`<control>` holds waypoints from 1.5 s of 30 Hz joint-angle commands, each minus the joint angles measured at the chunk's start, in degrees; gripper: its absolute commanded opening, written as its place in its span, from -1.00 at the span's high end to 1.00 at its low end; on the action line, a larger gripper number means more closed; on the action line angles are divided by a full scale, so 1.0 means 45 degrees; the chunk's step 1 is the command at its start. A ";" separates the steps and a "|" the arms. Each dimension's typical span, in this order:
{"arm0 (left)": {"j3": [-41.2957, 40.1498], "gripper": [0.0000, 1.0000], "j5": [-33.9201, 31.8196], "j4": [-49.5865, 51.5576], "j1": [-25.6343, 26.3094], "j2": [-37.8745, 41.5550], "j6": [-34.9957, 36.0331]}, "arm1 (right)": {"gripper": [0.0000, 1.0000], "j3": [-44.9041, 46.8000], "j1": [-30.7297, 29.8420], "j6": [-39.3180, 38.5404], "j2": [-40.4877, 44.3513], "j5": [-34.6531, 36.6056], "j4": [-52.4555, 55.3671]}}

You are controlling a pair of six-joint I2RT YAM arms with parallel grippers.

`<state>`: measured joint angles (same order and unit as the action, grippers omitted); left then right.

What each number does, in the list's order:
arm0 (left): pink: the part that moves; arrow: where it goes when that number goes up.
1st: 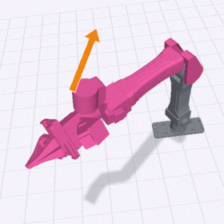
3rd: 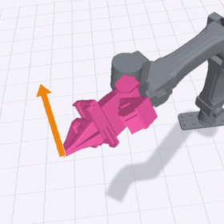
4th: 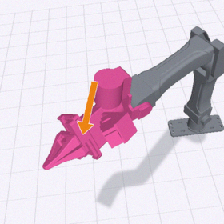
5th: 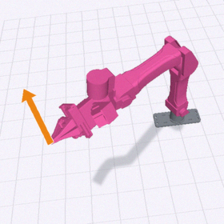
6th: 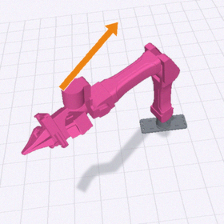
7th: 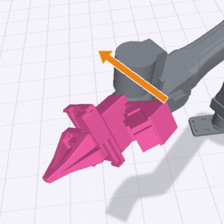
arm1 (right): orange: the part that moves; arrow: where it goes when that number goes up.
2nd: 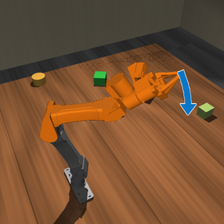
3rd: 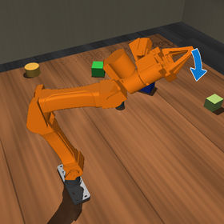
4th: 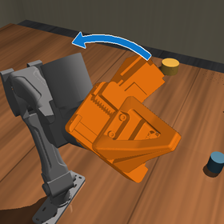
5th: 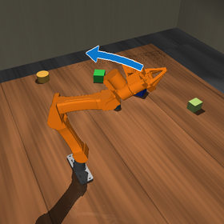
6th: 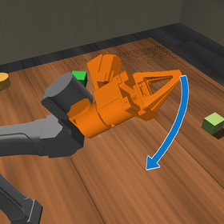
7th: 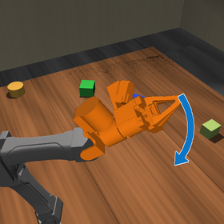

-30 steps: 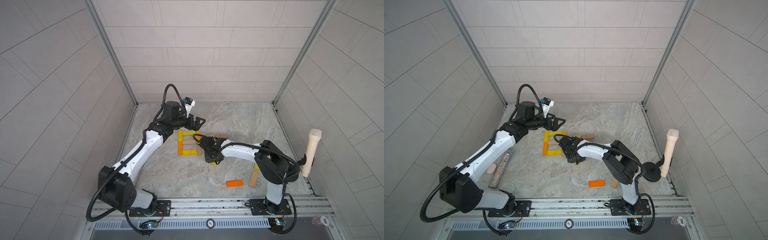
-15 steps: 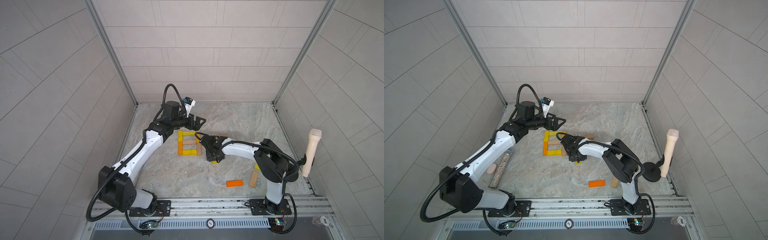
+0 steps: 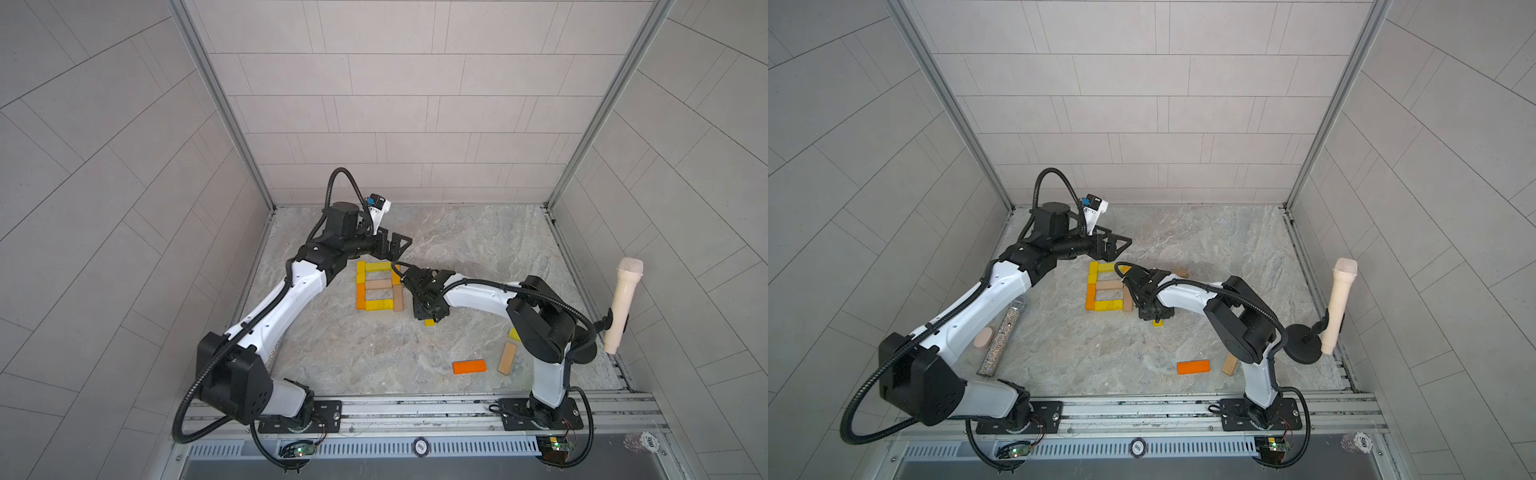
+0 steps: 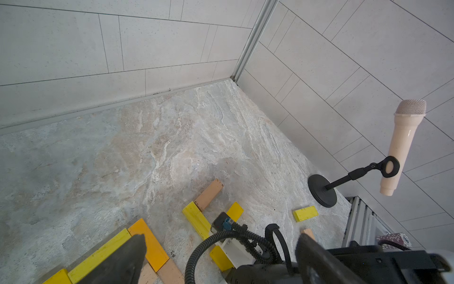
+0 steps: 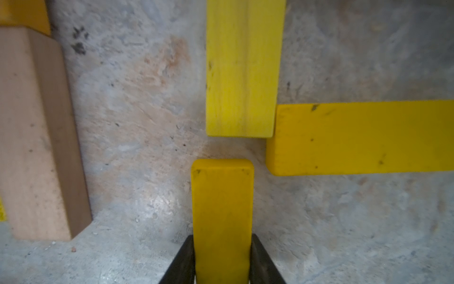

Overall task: Assemble the number 8 with building blocks
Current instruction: Assemble the building block at the center of the board.

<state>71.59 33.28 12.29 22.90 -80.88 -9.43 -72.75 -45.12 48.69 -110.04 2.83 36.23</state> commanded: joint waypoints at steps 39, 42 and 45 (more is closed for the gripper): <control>-0.0135 -1.00 0.0178 -0.0323 0.0027 0.0357 0.0008 | 0.26 -0.0630 0.0451 0.0040 -0.0703 0.0685 0.0482; -0.0129 -1.00 0.0173 -0.0328 0.0028 0.0367 0.0021 | 0.26 -0.0650 0.0475 0.0000 -0.0703 0.0738 0.0552; -0.0144 -1.00 0.0152 -0.0330 0.0029 0.0376 0.0027 | 0.26 -0.0649 0.0464 -0.0009 -0.0722 0.0728 0.0563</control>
<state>71.33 33.41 12.27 22.90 -80.88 -9.47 -75.11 -43.22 48.42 -111.87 4.19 36.62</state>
